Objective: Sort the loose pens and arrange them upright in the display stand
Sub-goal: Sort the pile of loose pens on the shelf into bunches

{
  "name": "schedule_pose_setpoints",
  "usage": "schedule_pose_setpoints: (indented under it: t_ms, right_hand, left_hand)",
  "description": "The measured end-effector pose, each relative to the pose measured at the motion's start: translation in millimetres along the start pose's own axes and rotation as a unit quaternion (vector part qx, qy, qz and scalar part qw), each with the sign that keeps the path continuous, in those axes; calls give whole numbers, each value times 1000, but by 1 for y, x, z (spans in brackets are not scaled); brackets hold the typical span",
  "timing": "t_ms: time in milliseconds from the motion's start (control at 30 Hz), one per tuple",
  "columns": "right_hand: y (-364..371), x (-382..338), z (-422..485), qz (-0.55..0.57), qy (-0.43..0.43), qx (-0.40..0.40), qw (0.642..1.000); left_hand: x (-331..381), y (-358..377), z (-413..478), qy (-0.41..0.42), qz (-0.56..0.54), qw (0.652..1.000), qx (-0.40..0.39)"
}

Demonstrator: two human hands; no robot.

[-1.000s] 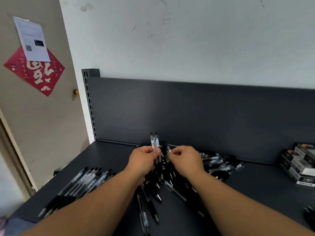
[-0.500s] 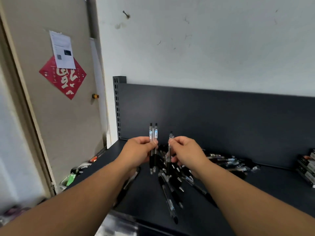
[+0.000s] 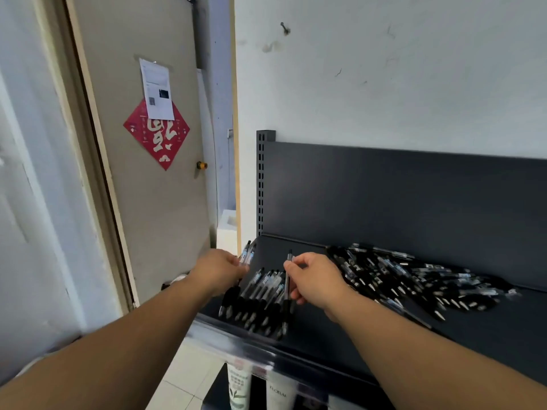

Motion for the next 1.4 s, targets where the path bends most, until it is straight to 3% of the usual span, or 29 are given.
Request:
schedule_pose_setpoints:
  t_ms: [167, 333, 433, 667, 900, 1100, 1167, 1267, 1400]
  right_hand:
    - [9, 0, 2, -26, 19, 16, 999]
    - [10, 2, 4, -200, -11, 33, 979]
    - [14, 2, 2, -250, -39, 35, 967]
    - [22, -5, 0, -314, -85, 54, 944]
    - [11, -5, -10, -317, -52, 64, 945]
    - [25, 12, -17, -167, 35, 30, 985]
    - [17, 3, -17, -229, 8, 64, 971]
    - [1, -1, -18, -373, -7, 92, 923]
    - [-5, 19, -18, -396, 23, 61, 916]
  left_hand:
    - [-10, 10, 5, 6, 89, 995, -40]
    - [0, 18, 3, 53, 172, 982, -53]
    - [6, 20, 2, 74, 205, 974, -60]
    - [15, 38, -1, 107, 160, 976, -102]
    - [17, 33, -2, 134, 162, 974, -85]
    - [14, 32, -2, 129, 174, 974, -74]
    - [14, 29, -4, 127, 173, 974, -66]
    - [13, 29, -7, 127, 181, 973, -69]
    - [16, 37, -12, 129, 179, 972, -86]
Point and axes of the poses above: each hand's wrist, its own z-axis towards the middle knuckle, its own y-axis out of the palm, x = y × z, the point moved 10 cm from there along z, towards the middle knuckle, and after that the axes turned 3 degrees about z, right-handed, at the moved point
